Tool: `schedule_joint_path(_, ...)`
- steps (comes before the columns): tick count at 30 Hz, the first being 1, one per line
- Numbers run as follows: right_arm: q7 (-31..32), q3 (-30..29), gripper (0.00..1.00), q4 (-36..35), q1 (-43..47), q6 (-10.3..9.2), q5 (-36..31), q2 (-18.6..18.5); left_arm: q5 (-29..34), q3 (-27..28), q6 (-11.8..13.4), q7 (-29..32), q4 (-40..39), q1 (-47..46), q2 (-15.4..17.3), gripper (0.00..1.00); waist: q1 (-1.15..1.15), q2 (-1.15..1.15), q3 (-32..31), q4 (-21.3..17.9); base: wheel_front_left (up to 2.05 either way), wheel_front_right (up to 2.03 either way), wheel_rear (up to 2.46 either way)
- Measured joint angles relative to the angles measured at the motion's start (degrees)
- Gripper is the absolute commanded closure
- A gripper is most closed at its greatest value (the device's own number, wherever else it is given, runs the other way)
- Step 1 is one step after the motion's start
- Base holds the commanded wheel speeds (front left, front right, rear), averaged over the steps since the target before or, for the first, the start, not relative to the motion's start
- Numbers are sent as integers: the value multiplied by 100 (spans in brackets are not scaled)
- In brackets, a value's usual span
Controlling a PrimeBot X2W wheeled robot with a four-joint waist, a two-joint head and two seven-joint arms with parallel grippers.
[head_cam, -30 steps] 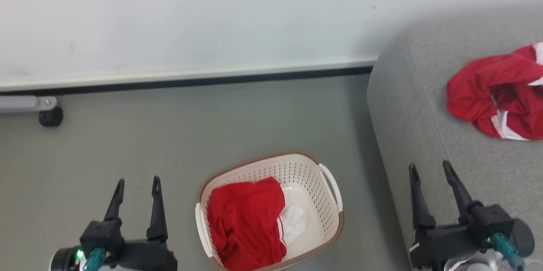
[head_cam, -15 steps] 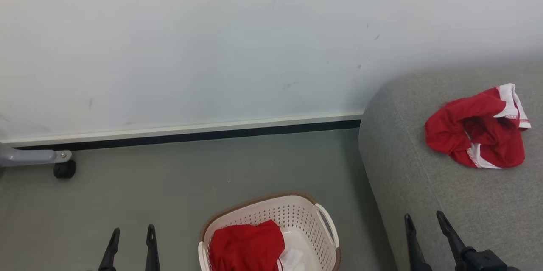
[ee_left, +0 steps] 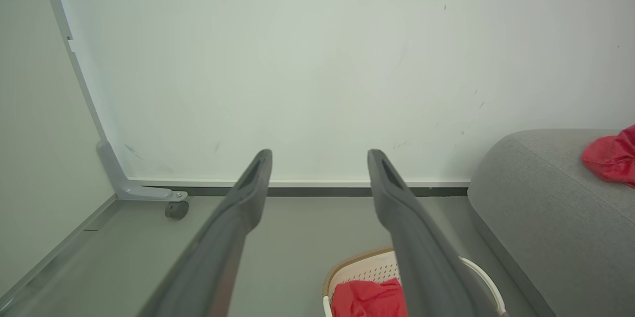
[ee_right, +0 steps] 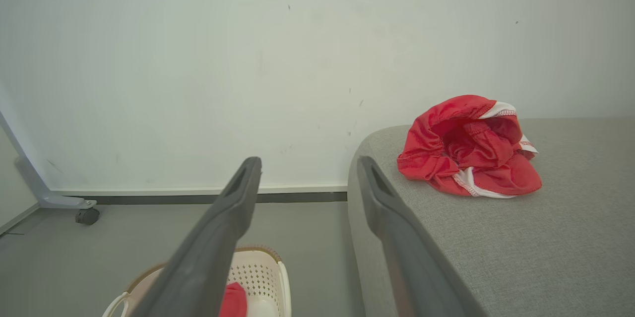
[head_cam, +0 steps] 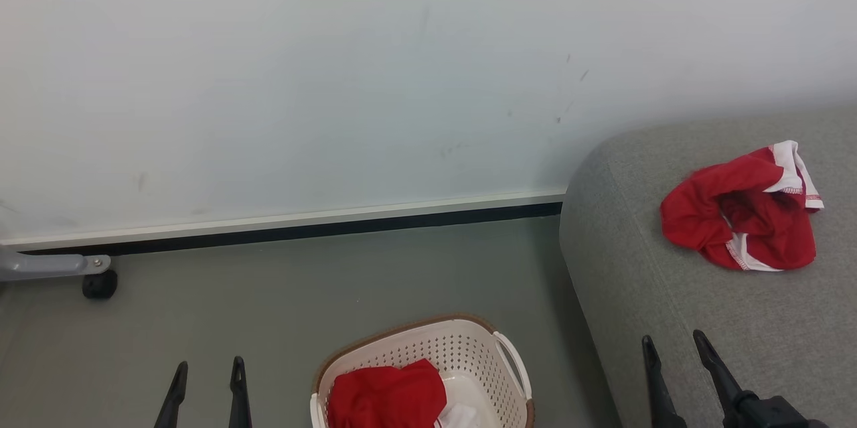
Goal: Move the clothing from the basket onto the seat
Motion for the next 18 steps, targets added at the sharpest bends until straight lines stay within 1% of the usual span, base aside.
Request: schedule_joint_path(18,56,-31,0,-302,78,-25,0,-23,3,8,9,86,-258,124,20,0,0,0,188,7,0,0,0)
